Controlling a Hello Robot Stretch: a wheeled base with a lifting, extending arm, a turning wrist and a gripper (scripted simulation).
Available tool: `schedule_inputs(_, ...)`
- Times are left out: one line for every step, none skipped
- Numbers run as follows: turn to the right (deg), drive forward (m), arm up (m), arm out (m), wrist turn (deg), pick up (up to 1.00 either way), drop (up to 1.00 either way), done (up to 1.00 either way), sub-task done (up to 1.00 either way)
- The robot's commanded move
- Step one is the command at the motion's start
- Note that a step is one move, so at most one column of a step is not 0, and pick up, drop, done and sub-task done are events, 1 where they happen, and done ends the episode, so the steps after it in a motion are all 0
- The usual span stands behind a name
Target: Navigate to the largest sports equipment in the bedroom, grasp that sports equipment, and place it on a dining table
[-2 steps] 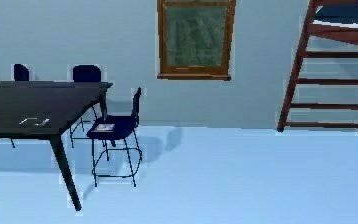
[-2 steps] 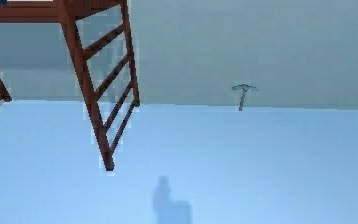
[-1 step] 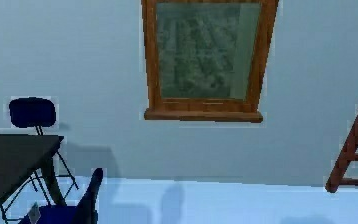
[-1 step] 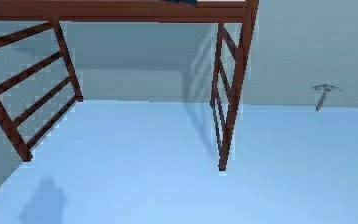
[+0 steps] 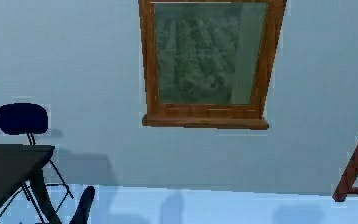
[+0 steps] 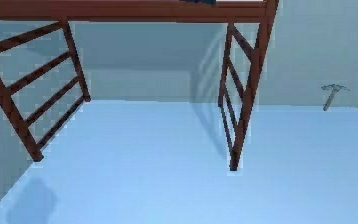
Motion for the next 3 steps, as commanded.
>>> schedule_inputs(-45.0, 0.00, 0.00, 0.00, 0.0, 0.00, 0.00, 0.00, 0.00)
schedule_inputs(-45.0, 0.00, 0.00, 0.00, 0.0, 0.00, 0.00, 0.00, 0.00)
schedule_inputs(-45.0, 0.00, 0.00, 0.00, 0.0, 0.00, 0.00, 0.00, 0.00)
